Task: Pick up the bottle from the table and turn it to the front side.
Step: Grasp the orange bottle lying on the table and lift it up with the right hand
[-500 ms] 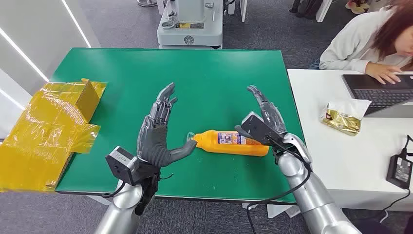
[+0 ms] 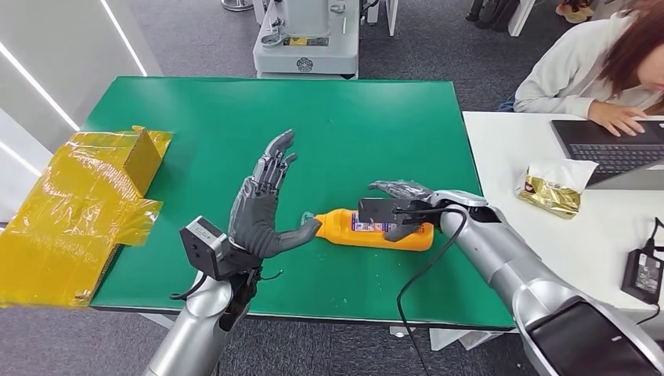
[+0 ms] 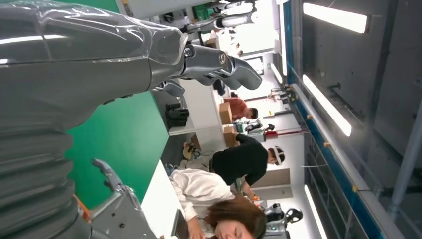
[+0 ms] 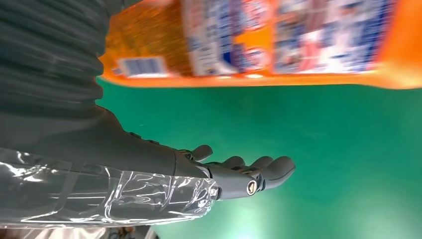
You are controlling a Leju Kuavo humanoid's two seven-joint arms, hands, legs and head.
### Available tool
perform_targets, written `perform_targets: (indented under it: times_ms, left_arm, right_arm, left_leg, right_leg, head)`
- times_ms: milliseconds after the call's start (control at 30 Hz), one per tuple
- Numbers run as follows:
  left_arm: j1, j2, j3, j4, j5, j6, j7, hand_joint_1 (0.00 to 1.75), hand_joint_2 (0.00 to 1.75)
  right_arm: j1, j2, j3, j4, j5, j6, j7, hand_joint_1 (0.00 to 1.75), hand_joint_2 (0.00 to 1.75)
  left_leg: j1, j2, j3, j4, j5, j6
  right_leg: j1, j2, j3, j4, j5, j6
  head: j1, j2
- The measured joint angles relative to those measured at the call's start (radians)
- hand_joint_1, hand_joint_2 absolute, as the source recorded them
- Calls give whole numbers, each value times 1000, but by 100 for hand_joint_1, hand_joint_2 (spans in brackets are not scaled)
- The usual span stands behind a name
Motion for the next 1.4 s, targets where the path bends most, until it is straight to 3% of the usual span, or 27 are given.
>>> perform_targets:
  times_ms: [433, 933, 1333, 1367, 1400]
  left_arm:
    - [-12, -2, 0, 49, 159, -119, 74, 0, 175]
    - [-12, 1, 3, 55, 203, -126, 104, 0, 175]
    - [1, 6, 19, 56, 217, -115, 104, 0, 175]
    - [1, 6, 20, 56, 217, -113, 104, 0, 175]
    - [1, 6, 21, 56, 217, -111, 104, 0, 175]
  right_arm:
    - [-85, -18, 147, 70, -110, 93, 4, 0, 175]
    - [-87, -19, 221, 71, -149, 65, 17, 0, 175]
    - [-64, -51, 329, 72, -141, 9, 19, 0, 175]
    - [-61, -52, 339, 73, -134, -1, 23, 7, 175]
    - [-58, -52, 349, 75, -126, -11, 28, 50, 175]
  left_leg:
    - [0, 1, 0, 0, 0, 0]
    - [0, 1, 0, 0, 0, 0]
    - [0, 1, 0, 0, 0, 0]
    - [0, 1, 0, 0, 0, 0]
    - [0, 1, 0, 0, 0, 0]
  right_leg:
    - [0, 1, 0, 0, 0, 0]
    - [0, 1, 0, 0, 0, 0]
    - [0, 1, 0, 0, 0, 0]
    - [0, 1, 0, 0, 0, 0]
    - [0, 1, 0, 0, 0, 0]
  head:
    - [0, 0]
    - [0, 0]
    - [0, 0]
    - [0, 0]
    - [0, 0]
